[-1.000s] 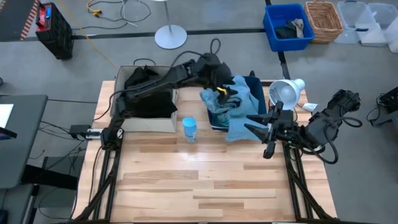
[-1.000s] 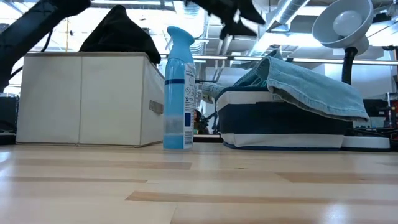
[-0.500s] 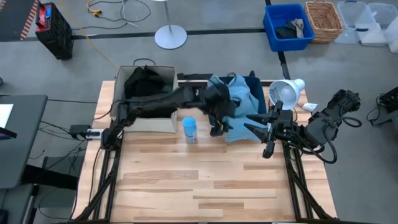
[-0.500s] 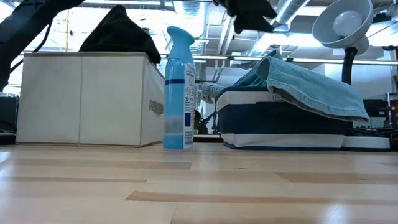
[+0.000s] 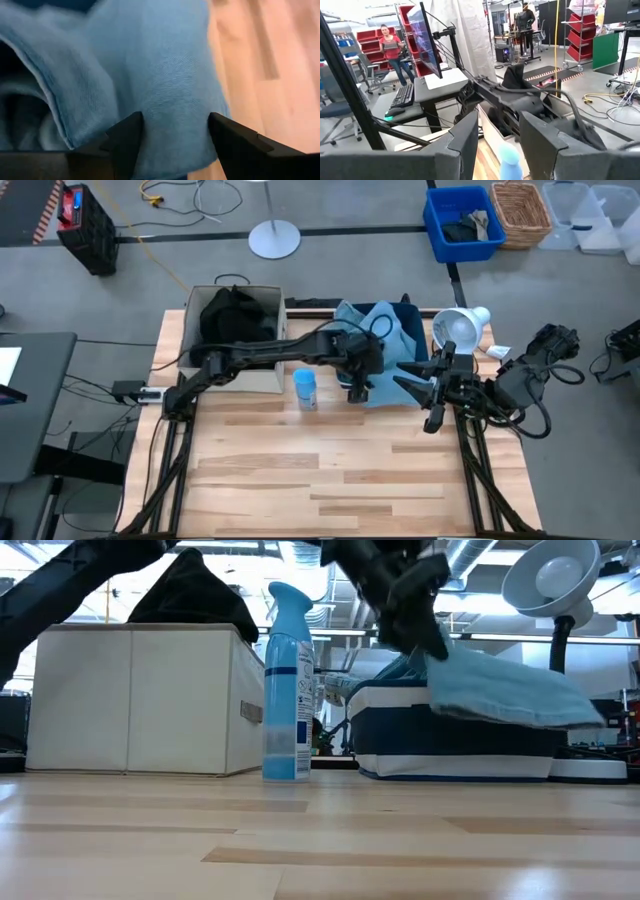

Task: Sort clothes
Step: Put the blue pants into the blue laundry bin

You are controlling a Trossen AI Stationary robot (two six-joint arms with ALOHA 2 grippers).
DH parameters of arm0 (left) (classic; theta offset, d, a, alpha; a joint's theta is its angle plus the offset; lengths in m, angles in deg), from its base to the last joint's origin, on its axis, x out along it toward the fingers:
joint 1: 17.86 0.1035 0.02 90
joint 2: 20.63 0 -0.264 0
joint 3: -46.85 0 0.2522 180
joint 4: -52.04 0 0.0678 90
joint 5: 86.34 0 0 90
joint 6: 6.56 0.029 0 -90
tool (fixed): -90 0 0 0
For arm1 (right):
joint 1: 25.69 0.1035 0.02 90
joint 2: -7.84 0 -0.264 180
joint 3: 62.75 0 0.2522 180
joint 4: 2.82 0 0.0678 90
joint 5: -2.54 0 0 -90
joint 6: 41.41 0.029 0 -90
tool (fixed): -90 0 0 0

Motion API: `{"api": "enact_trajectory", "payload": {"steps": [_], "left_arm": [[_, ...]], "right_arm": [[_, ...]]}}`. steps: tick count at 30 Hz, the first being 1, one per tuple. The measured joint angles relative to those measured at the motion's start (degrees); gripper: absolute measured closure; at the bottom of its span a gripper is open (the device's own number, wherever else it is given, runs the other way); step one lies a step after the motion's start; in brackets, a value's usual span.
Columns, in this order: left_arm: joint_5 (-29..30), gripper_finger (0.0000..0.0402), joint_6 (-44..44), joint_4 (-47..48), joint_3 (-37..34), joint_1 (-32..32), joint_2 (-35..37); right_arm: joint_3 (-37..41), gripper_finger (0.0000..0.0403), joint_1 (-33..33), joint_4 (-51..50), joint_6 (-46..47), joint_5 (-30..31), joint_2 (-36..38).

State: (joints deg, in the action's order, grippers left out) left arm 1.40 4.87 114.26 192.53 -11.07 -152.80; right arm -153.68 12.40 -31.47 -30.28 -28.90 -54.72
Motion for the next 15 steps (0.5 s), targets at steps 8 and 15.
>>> {"api": "enact_trajectory", "payload": {"steps": [8,15], "left_arm": [[2.54,0.0282,-2.73,3.59,1.22,0.17,-1.71],[3.20,0.0389,-5.36,1.26,2.91,1.23,0.04]], "right_arm": [[0.00,0.0243,0.67,0.47,0.48,0.00,0.00],[0.00,0.0243,0.90,0.30,0.58,0.00,0.00]]}}
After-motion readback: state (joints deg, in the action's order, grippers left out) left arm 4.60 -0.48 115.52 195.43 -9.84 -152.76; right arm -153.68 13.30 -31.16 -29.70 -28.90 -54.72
